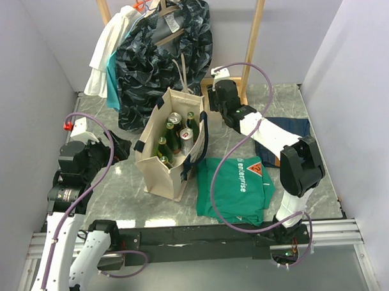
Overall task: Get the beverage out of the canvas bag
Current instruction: Place the drink at the center of the board.
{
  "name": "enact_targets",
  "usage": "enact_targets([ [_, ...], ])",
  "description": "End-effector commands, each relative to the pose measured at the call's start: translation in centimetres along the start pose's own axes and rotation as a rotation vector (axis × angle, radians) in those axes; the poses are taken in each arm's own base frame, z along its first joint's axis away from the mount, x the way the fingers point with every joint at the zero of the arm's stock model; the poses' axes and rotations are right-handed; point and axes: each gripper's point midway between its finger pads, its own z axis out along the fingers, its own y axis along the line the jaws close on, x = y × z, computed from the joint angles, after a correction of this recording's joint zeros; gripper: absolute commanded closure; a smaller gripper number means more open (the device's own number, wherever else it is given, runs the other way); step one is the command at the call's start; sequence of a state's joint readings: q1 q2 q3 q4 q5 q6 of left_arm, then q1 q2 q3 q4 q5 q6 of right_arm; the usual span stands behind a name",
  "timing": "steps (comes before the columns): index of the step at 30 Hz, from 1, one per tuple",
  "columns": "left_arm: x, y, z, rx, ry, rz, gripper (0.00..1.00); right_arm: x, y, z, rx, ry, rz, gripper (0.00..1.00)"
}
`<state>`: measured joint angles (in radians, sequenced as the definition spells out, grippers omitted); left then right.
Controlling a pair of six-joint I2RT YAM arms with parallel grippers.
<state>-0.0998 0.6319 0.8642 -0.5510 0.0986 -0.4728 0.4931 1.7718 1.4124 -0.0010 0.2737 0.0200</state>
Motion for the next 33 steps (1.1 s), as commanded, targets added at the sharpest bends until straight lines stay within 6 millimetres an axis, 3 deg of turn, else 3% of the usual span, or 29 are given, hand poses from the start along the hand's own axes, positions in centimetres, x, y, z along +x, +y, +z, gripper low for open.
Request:
enact_targets([
  [1, -0.8, -0.3, -0.2, 0.008, -0.028, 0.013, 0.04, -7.2, 0.1, -0.6, 0.010, -0.220, 0.066, 1.00],
  [24, -0.8, -0.6, 0.0, 0.022, -0.023, 0.011, 0.04, -5.1, 0.3, 0.0, 0.008, -0.159, 0.105, 1.00],
  [27, -0.7, -0.5, 0.0, 0.017, -0.020, 0.010, 0.04, -4.8, 0.4, -0.2, 0.001, -0.152, 0.102, 0.93],
  [30, -0.6, -0.4, -0.1, 0.015, -0.019, 0.013, 0.04, -4.7, 0.3, -0.3, 0.003, -0.146, 0.100, 0.80],
  [33, -0.6, -0.3, -0.2, 0.011, -0.021, 0.010, 0.04, -4.6, 0.3, -0.4, 0.003, -0.136, 0.096, 0.80],
])
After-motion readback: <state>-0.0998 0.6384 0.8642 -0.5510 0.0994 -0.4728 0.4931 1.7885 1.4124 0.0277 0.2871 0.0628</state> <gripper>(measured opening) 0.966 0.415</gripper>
